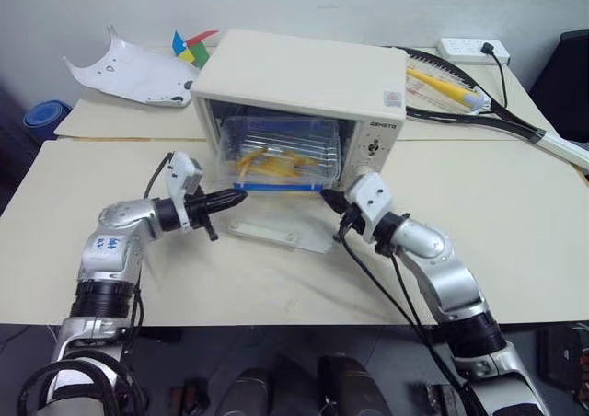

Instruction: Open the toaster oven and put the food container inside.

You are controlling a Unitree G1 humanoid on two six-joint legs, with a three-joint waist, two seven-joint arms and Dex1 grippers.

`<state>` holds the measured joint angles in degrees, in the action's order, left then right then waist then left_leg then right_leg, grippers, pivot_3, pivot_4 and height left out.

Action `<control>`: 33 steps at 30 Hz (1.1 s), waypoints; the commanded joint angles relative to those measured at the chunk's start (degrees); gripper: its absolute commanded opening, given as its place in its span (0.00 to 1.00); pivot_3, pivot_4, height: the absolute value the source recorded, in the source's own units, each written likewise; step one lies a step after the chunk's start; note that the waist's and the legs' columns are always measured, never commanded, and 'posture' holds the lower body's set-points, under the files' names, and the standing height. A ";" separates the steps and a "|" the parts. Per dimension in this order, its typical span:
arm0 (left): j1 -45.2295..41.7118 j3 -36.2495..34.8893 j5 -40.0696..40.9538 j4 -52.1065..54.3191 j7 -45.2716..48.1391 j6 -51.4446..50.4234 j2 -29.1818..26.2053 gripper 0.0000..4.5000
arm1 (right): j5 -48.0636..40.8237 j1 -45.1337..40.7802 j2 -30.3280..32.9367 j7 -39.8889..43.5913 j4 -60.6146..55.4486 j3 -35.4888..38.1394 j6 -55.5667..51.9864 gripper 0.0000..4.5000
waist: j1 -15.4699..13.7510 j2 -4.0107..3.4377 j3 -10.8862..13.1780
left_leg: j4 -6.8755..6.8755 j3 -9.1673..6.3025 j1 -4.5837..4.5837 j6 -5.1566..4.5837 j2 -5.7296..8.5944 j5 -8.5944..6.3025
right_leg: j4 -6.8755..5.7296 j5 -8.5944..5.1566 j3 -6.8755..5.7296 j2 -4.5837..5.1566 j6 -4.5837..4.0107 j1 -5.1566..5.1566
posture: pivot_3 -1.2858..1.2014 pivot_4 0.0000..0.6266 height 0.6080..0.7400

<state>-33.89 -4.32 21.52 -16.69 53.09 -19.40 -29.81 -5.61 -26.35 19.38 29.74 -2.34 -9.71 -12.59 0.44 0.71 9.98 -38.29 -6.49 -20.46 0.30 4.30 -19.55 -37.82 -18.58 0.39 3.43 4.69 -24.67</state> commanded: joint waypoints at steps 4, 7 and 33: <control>-7.19 -1.87 -2.87 -8.74 -7.83 8.28 5.40 0.00 | 0.70 -5.11 -4.50 -3.53 7.21 2.40 6.17 0.01 | 0.15 0.01 0.00 | -0.04 0.01 -0.01 0.01 0.01 0.00 | -0.02 0.00 0.00 0.00 0.00 -0.01 | 0.52 0.24 1.00; -8.32 -2.26 -3.19 -11.05 -9.41 10.48 6.61 0.00 | 1.01 -6.31 -5.88 -4.45 9.74 2.87 7.57 0.01 | 0.73 0.00 0.00 | -0.01 0.01 -0.01 0.01 0.01 0.01 | -0.04 0.00 0.00 0.01 0.00 -0.03 | 0.52 0.24 1.00; 20.99 -15.81 9.17 1.22 31.89 12.62 -24.38 0.99 | -6.87 5.28 7.72 30.82 16.29 2.60 24.28 0.00 | 1.35 -0.14 0.07 | 0.18 0.13 0.17 0.00 -0.12 0.01 | 0.05 -0.01 0.08 -0.02 -0.02 0.11 | 0.52 0.24 1.00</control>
<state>-13.59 -16.94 29.26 -15.32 85.66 -7.66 -54.04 -12.10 -20.09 28.34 60.46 14.01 -6.60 9.83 1.78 0.56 10.05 -38.11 -6.36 -20.29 0.30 4.19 -19.55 -37.75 -18.59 0.47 3.41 4.66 -24.57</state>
